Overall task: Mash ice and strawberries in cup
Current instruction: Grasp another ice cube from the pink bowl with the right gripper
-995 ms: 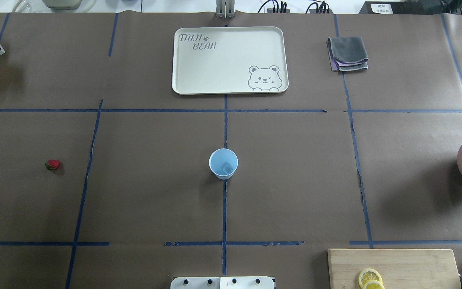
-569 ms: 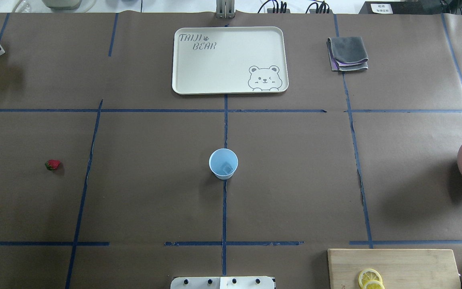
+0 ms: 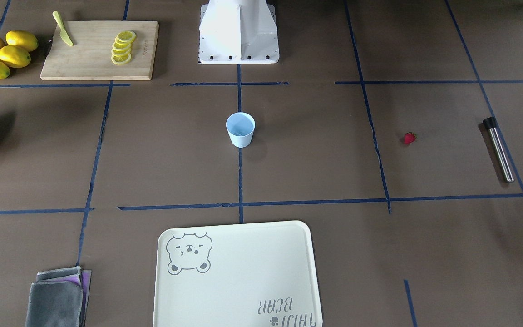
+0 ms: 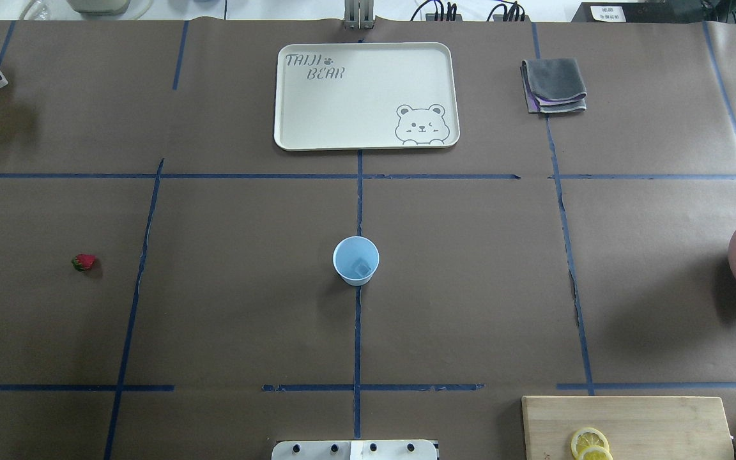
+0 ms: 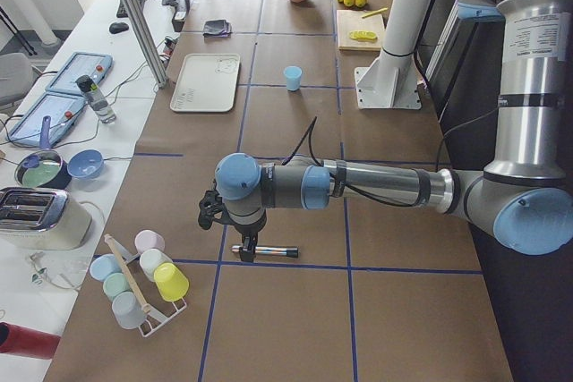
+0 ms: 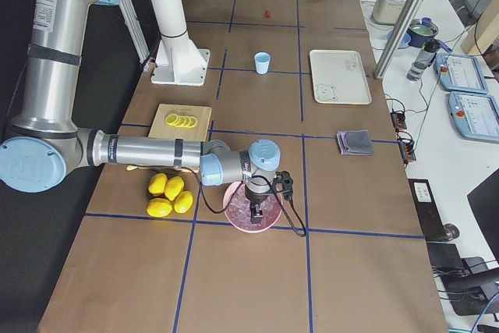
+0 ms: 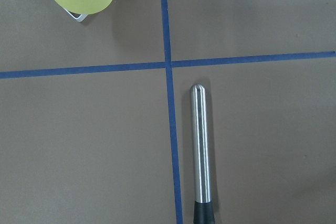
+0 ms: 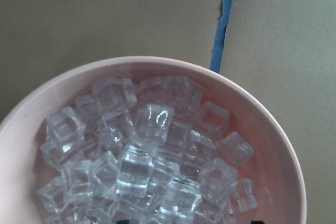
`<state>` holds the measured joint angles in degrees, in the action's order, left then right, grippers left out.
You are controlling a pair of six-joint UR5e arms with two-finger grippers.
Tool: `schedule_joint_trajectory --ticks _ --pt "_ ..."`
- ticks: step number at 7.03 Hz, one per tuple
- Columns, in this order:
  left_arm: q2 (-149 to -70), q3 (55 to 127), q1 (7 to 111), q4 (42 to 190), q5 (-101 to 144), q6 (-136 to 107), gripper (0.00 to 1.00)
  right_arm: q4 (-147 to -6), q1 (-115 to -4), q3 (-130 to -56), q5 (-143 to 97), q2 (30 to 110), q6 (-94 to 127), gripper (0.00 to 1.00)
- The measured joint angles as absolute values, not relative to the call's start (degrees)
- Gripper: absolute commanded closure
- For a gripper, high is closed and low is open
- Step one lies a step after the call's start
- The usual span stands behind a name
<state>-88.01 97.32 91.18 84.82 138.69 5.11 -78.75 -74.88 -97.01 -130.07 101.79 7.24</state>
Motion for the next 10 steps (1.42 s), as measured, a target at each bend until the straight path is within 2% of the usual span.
schedule_joint_trajectory --ticks 3,8,10 --pt "-87.98 97.31 91.17 84.81 138.69 5.10 0.00 -78.67 -73.17 -96.86 -129.83 101.51 7.26 0.32" --pt "-87.98 97.37 91.18 84.76 138.69 5.10 0.00 -78.64 -72.98 -96.39 -129.09 101.45 7.21 0.36" --pt "-87.98 97.38 91.22 84.75 138.69 5.10 0.00 -78.56 -72.95 -95.86 -128.80 101.26 7.21 0.44"
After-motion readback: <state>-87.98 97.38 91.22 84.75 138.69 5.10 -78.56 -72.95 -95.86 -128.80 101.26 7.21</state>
